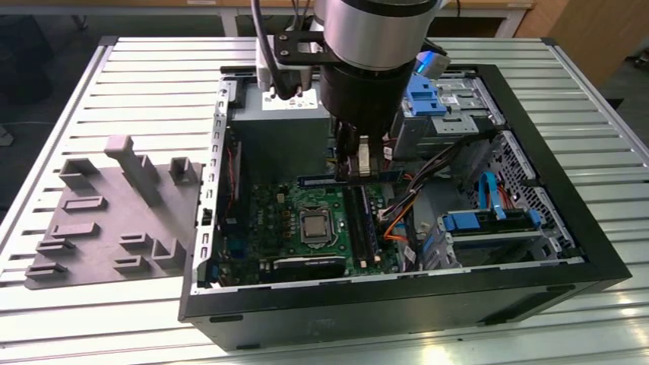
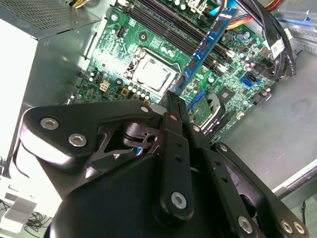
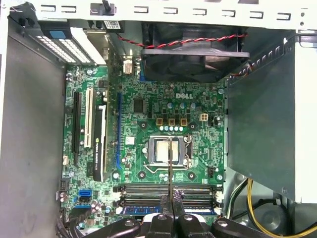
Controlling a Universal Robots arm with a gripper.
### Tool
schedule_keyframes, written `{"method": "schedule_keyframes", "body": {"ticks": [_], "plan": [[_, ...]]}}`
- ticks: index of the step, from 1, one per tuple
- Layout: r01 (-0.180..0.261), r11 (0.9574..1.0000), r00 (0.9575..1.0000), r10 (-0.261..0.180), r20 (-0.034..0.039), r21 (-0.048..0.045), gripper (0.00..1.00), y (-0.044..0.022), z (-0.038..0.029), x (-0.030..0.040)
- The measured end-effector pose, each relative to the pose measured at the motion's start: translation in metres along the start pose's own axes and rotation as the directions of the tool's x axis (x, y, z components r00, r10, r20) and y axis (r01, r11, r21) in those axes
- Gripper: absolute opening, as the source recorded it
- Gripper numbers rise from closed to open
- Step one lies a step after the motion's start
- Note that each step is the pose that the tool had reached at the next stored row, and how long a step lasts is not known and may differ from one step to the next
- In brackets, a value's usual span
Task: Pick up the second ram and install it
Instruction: 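Pick up the second ram and move it above second insertion slot, then insert the second ram into the second slot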
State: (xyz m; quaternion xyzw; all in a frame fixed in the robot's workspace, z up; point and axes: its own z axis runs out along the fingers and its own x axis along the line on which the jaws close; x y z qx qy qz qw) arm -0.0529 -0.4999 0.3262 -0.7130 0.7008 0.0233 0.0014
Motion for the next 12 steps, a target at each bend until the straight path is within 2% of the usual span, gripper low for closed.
{"method": "schedule_keyframes", "body": {"ticks": [3,12], "plan": [[0.000,1.0000,1.0000,0.000,-0.0005,-0.0002,0.11,0.0006,0.0019,0.0000],[0.000,1.0000,1.0000,0.000,-0.0005,-0.0002,0.11,0.0007,0.0021,0.0001]]}}
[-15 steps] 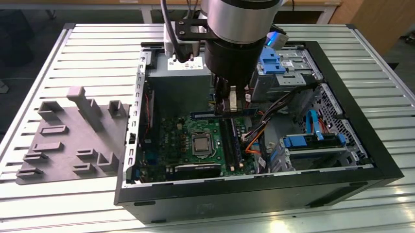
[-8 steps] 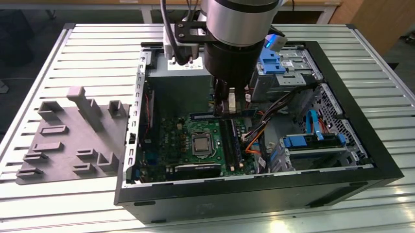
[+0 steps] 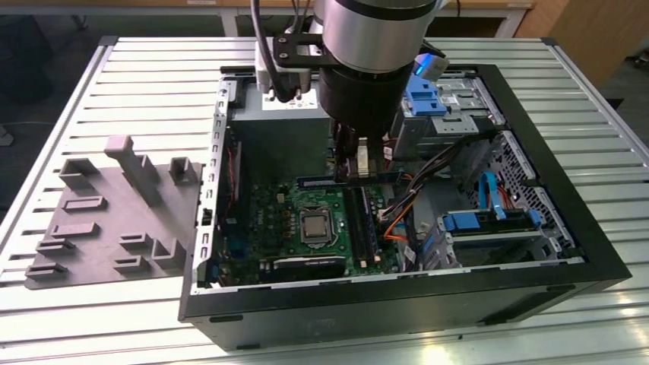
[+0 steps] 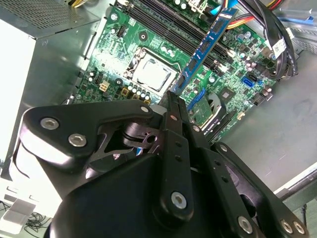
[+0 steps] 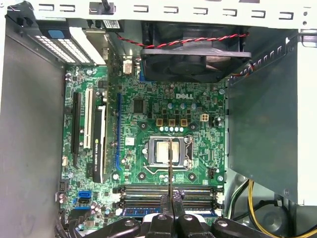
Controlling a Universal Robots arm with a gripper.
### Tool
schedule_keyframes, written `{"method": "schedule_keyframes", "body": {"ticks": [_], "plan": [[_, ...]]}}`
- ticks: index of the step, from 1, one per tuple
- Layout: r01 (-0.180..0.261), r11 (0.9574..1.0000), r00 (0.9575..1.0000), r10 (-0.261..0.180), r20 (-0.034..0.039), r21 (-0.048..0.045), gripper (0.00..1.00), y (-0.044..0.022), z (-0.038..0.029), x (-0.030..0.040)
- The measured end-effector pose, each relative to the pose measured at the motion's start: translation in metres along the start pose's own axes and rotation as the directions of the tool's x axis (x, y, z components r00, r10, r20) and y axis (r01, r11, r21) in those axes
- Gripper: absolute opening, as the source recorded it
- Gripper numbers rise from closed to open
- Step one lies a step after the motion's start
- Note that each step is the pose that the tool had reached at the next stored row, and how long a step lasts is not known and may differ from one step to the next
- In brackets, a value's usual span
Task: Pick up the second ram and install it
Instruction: 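Insert the second ram into the second slot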
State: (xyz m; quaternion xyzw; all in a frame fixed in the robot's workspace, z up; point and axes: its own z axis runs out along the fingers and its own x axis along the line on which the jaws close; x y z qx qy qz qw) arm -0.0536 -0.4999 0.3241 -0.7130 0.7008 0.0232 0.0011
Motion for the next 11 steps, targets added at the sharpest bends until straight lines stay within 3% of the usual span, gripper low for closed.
{"method": "schedule_keyframes", "body": {"ticks": [6,11], "plan": [[-0.007,1.0000,1.0000,0.007,-0.0001,0.0003,0.11,0.0000,0.0000,0.0000],[-0.063,0.9980,0.9980,0.063,0.0019,0.0022,0.11,0.0000,0.0003,0.0000]]}}
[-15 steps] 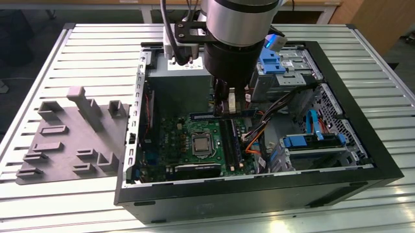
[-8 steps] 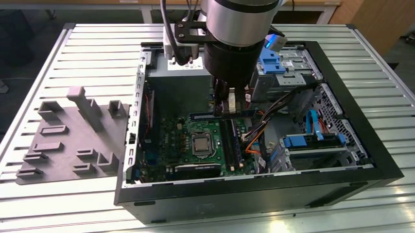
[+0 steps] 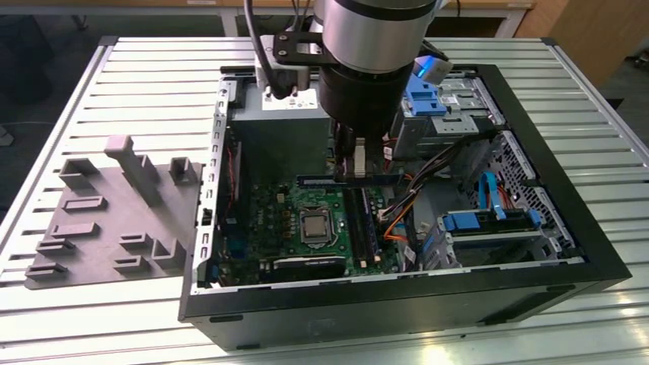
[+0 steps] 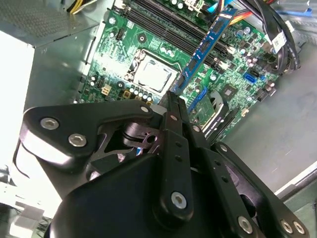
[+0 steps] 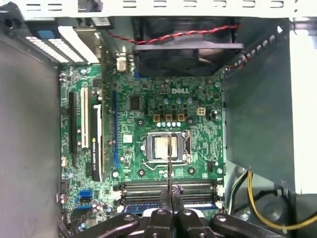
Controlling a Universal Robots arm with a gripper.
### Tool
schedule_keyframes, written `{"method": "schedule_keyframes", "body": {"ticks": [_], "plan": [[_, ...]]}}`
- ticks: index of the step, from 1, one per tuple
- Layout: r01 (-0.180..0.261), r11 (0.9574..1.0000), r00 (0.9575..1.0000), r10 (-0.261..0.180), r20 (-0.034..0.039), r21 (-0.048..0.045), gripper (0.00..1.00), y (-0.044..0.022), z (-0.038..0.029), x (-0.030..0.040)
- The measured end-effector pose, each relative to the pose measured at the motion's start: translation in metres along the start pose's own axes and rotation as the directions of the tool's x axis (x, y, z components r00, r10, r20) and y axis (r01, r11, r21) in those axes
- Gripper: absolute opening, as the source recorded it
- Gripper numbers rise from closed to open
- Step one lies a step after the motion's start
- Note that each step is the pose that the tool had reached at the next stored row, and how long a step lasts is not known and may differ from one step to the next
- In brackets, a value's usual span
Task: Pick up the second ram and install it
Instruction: 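Insert the second ram into the second slot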
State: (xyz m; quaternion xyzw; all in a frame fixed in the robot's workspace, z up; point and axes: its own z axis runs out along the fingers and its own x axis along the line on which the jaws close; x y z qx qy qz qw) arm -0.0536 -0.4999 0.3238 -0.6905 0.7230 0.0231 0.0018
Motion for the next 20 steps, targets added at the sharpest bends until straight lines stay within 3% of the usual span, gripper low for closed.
{"method": "schedule_keyframes", "body": {"ticks": [6,11,16,20], "plan": [[-0.084,0.9964,0.9964,0.084,0.0026,0.0028,0.11,0.0000,0.0002,0.0000],[-0.158,0.9875,0.9875,0.157,0.0052,0.0050,0.11,0.0000,0.0004,0.0000],[-0.237,0.9714,0.9714,0.237,0.0082,0.0073,0.11,0.0000,0.0007,0.0000],[-0.306,0.9521,0.9521,0.306,0.0110,0.0090,0.11,0.0000,0.0011,0.0001]]}}
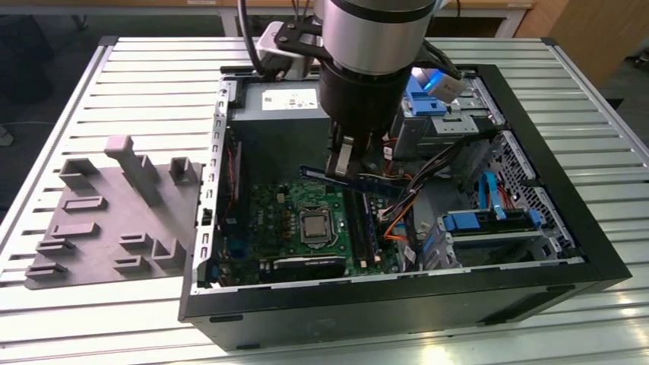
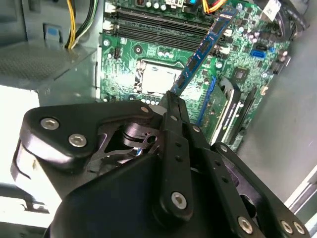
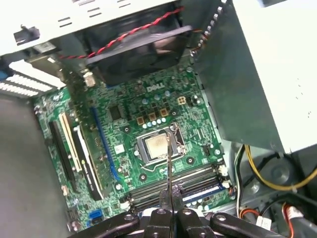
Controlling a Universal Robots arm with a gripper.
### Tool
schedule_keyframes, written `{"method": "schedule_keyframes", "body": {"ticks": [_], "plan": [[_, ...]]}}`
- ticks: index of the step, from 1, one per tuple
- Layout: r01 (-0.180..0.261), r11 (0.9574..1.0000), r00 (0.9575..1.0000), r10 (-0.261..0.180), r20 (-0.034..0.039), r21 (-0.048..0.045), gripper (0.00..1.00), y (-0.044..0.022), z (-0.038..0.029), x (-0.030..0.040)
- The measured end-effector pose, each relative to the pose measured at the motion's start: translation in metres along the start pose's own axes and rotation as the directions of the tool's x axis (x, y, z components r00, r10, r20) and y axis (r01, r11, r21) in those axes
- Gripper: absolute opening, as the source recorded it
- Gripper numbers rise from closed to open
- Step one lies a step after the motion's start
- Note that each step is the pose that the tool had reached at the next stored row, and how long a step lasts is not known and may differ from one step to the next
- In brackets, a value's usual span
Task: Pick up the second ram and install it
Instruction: 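Insert the second ram into the second slot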
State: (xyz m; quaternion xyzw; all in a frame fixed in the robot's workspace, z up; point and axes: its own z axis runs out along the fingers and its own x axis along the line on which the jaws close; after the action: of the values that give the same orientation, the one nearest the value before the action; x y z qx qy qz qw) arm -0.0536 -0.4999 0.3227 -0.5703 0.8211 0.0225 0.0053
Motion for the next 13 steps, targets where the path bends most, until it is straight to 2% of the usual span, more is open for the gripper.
{"method": "schedule_keyframes", "body": {"ticks": [3,7,10,13], "plan": [[-0.055,0.9985,0.9985,0.055,0.0018,0.0019,0.11,0.0000,0.0004,0.0000],[-0.126,0.9920,0.9920,0.126,0.0042,0.0041,0.11,0.0000,0.0008,0.0000],[-0.181,0.9834,0.9834,0.181,0.0061,0.0058,0.11,0.0000,0.0010,0.0001],[-0.234,0.9722,0.9722,0.234,0.0081,0.0072,0.11,0.0000,0.0013,0.0001]]}}
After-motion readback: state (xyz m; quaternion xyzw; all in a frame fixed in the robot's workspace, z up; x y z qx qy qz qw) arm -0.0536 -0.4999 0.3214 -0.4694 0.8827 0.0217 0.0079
